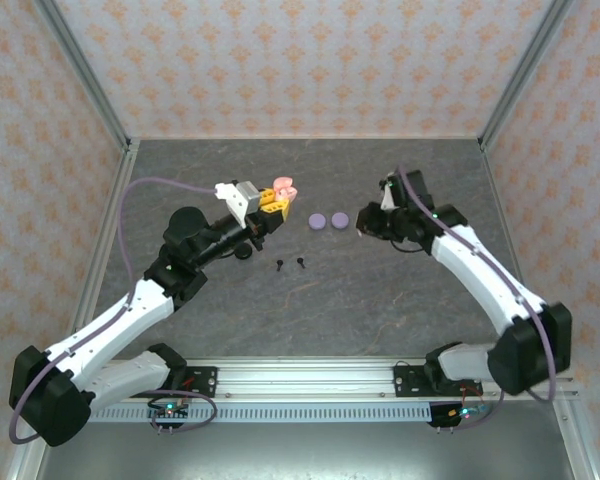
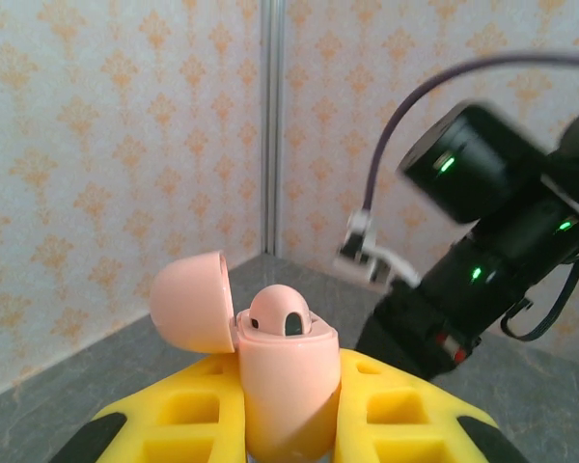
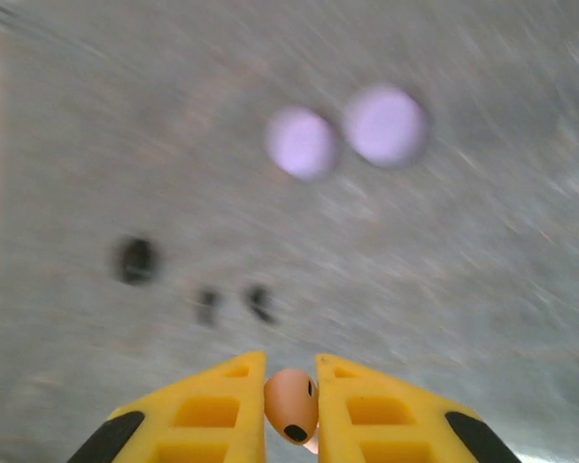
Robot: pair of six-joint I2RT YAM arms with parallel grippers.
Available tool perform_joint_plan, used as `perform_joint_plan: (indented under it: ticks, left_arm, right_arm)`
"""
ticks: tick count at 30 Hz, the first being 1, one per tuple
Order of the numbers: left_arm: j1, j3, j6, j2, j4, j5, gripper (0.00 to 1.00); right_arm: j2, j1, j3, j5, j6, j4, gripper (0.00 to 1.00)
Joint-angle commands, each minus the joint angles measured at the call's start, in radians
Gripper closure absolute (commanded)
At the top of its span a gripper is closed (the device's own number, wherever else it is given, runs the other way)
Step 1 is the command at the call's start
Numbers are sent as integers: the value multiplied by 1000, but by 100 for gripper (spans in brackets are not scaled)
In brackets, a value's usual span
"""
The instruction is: Insert the wireless bluetooth earbuds into the charging case
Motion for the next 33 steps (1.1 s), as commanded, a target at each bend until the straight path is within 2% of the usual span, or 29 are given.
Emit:
perform_joint_plan:
  ticks: [1, 5, 8, 12, 20, 33]
  left_arm:
    - [-10, 57, -25, 28, 119, -9, 100]
    - [-11, 104, -27, 70, 149, 19, 100]
    - [-11, 130, -31, 103, 171, 34, 100]
    - [-11, 151, -35, 133, 196, 40, 100]
    - [-11, 155, -52, 158, 236, 47, 100]
    - [-11, 131, -50, 154, 238, 45, 100]
  right_arm:
    - [-74, -1, 58, -128, 173, 259, 84]
    - [-87, 10, 136, -168, 276, 434, 83]
    - [-78, 47, 199, -164, 302, 503, 83]
    - [-55, 122, 256, -124, 285, 537, 82]
    - [-21, 207, 268, -94, 278, 576, 82]
    - [15, 247, 253, -94, 288, 568, 82]
